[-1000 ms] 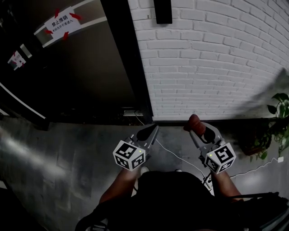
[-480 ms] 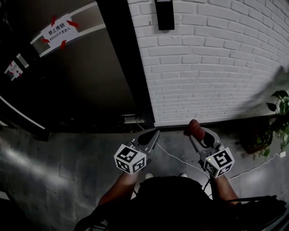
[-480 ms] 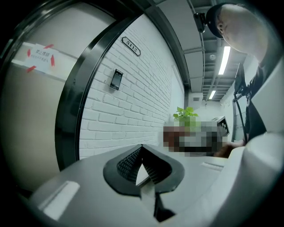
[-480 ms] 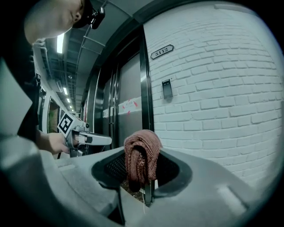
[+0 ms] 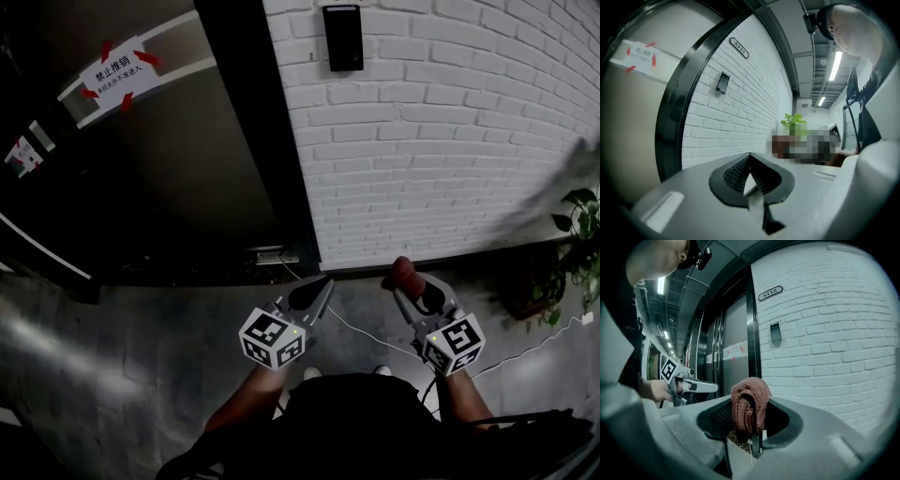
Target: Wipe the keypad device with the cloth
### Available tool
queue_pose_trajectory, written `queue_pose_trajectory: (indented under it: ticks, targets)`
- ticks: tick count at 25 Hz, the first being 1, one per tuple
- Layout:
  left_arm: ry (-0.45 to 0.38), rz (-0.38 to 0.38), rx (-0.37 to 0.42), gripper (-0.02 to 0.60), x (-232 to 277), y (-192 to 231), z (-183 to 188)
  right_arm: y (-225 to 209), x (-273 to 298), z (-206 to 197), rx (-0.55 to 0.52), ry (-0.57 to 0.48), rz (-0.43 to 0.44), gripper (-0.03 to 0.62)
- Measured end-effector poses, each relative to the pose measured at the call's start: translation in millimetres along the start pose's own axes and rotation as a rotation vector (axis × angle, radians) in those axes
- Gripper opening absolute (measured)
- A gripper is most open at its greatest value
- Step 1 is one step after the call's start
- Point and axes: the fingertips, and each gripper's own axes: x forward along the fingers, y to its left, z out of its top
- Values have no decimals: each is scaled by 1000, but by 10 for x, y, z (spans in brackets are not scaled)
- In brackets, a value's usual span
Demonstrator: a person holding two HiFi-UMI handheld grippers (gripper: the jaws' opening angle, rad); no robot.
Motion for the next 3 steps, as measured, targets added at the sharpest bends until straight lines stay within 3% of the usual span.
queue_pose_trajectory:
  ticks: [3]
  targets:
    - [-1,-7,1,17,12,1,3,19,44,-53,7,10,4,137]
